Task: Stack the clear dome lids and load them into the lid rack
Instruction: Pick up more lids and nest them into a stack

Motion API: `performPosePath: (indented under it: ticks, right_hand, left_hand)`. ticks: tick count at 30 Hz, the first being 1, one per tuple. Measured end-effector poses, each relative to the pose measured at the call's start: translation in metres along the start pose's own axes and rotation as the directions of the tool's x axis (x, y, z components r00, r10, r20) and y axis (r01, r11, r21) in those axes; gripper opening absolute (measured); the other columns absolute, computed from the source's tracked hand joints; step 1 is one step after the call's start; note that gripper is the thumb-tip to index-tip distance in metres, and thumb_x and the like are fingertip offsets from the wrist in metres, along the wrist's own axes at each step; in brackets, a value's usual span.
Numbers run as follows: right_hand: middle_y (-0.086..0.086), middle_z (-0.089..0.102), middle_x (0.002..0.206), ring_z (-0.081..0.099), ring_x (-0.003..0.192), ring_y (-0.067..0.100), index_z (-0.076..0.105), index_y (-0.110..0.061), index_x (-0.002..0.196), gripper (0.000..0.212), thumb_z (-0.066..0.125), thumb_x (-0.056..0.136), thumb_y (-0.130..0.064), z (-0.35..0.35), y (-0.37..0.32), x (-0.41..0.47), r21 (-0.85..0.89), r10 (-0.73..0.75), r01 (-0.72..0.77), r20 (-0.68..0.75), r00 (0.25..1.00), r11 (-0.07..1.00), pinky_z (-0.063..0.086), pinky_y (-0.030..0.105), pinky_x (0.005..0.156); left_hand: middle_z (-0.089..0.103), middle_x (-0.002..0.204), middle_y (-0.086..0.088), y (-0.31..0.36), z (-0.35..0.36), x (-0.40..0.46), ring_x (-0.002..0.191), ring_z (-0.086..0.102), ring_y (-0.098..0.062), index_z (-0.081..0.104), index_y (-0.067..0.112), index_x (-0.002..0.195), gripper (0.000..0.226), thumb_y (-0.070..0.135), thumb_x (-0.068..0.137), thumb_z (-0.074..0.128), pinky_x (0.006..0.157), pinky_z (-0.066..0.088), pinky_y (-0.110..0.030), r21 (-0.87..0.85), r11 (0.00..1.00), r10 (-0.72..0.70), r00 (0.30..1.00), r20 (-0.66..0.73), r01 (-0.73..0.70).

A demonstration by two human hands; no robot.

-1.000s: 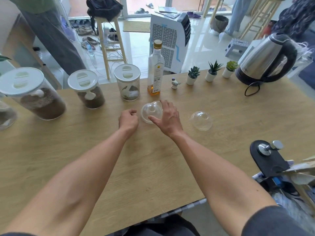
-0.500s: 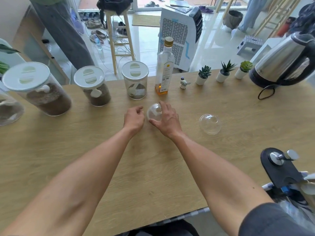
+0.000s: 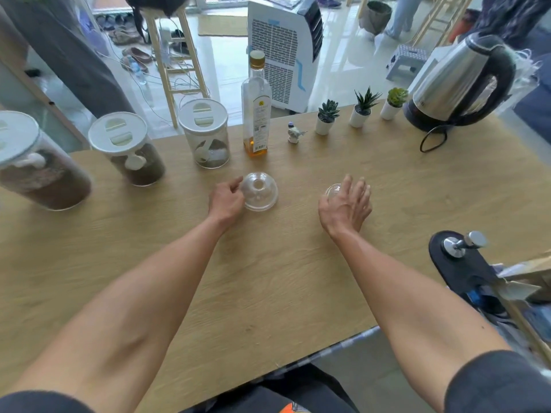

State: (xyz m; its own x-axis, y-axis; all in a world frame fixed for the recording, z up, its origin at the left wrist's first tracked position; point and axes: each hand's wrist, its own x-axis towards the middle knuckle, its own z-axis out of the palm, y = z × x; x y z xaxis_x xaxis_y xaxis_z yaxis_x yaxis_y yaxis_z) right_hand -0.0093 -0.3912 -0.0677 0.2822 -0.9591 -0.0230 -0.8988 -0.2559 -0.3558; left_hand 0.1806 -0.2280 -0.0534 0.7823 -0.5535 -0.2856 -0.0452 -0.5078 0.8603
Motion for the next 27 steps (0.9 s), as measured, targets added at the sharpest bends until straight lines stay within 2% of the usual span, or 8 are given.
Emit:
performPosePath:
  ticks: [3, 7, 12, 15, 17, 20, 23, 27]
  right_hand:
    - [0.022, 0.015, 0.169, 0.020, 0.154, 0.042, 0.019, -0.021, 0.164, 0.078, 0.057, 0.099, -0.042, 0.004, 0.017, -0.001, 0.050, 0.030, -0.034, 0.077, 0.997, 0.998, 0.023, 0.053, 0.120]
    - [0.021, 0.029, 0.162, 0.032, 0.146, 0.042, 0.023, -0.018, 0.163, 0.077, 0.060, 0.099, -0.042, 0.003, 0.008, -0.001, 0.195, -0.029, 0.026, 0.014, 0.999, 0.980, 0.029, 0.052, 0.118]
    - [0.015, 0.041, 0.157, 0.041, 0.142, 0.031, 0.025, -0.013, 0.161, 0.083, 0.066, 0.097, -0.045, -0.005, -0.039, -0.007, 0.428, -0.309, 0.284, -0.010, 0.951, 0.858, 0.040, 0.045, 0.114]
    - [0.014, 0.043, 0.156, 0.044, 0.140, 0.028, 0.031, -0.011, 0.158, 0.081, 0.068, 0.096, -0.048, -0.002, -0.065, -0.013, 0.413, -0.524, 0.466, 0.033, 0.851, 0.783, 0.039, 0.038, 0.112]
    - [0.013, 0.043, 0.156, 0.045, 0.139, 0.030, 0.033, -0.012, 0.158, 0.082, 0.069, 0.094, -0.049, 0.002, -0.077, -0.017, 0.392, -0.599, 0.526, 0.084, 0.797, 0.755, 0.040, 0.040, 0.112]
    - [0.013, 0.044, 0.156, 0.046, 0.138, 0.034, 0.035, -0.013, 0.157, 0.082, 0.070, 0.092, -0.049, 0.010, -0.084, -0.021, 0.346, -0.631, 0.556, 0.157, 0.760, 0.756, 0.042, 0.048, 0.114]
    - [0.012, 0.045, 0.156, 0.046, 0.138, 0.034, 0.037, -0.015, 0.157, 0.080, 0.070, 0.091, -0.049, 0.018, -0.082, -0.024, 0.320, -0.613, 0.539, 0.210, 0.762, 0.779, 0.043, 0.051, 0.113]
    - [0.010, 0.042, 0.158, 0.044, 0.138, 0.034, 0.038, -0.019, 0.157, 0.078, 0.070, 0.092, -0.047, 0.021, -0.083, -0.028, 0.299, -0.615, 0.547, 0.229, 0.755, 0.782, 0.041, 0.047, 0.114]
  left_hand:
    - [0.061, 0.145, -0.003, 0.000, 0.002, -0.003, 0.134, 0.055, -0.016, 0.056, 0.014, 0.146, 0.049, 0.004, 0.097, 0.053, 0.109, 0.038, -0.021, 0.026, 1.000, 0.013, 1.000, 0.019, -0.013]
    - [0.058, 0.147, -0.002, -0.003, 0.002, -0.003, 0.137, 0.053, -0.016, 0.053, 0.014, 0.148, 0.052, 0.001, 0.098, 0.052, 0.110, 0.036, -0.023, 0.019, 1.000, 0.009, 0.999, 0.037, -0.010]
    - [0.060, 0.145, 0.000, -0.006, 0.004, -0.004, 0.135, 0.054, -0.015, 0.053, 0.015, 0.148, 0.049, 0.003, 0.100, 0.055, 0.107, 0.039, -0.021, -0.022, 1.000, 0.021, 0.999, 0.037, -0.020]
    - [0.062, 0.143, -0.001, -0.008, 0.005, -0.003, 0.132, 0.057, -0.014, 0.055, 0.016, 0.147, 0.048, 0.005, 0.100, 0.057, 0.110, 0.043, -0.026, -0.040, 0.999, 0.031, 0.999, 0.042, -0.029]
    - [0.064, 0.141, -0.001, -0.009, 0.004, -0.002, 0.127, 0.060, -0.012, 0.056, 0.015, 0.146, 0.048, 0.005, 0.099, 0.058, 0.105, 0.046, -0.023, -0.052, 0.998, 0.039, 0.998, 0.044, -0.036]
    - [0.068, 0.135, 0.001, -0.009, 0.004, -0.002, 0.121, 0.062, -0.008, 0.059, 0.015, 0.143, 0.046, 0.004, 0.098, 0.058, 0.091, 0.044, -0.007, -0.053, 0.997, 0.052, 0.998, 0.043, -0.049]
    - [0.070, 0.130, 0.002, -0.009, 0.003, -0.002, 0.116, 0.060, -0.004, 0.064, 0.016, 0.138, 0.047, -0.002, 0.097, 0.050, 0.078, 0.036, 0.006, -0.042, 0.997, 0.066, 0.997, 0.043, -0.064]
    - [0.067, 0.123, 0.010, -0.011, 0.000, 0.000, 0.116, 0.057, -0.003, 0.065, 0.015, 0.137, 0.049, -0.005, 0.096, 0.047, 0.081, 0.035, 0.007, -0.041, 0.997, 0.070, 0.996, 0.055, -0.068]
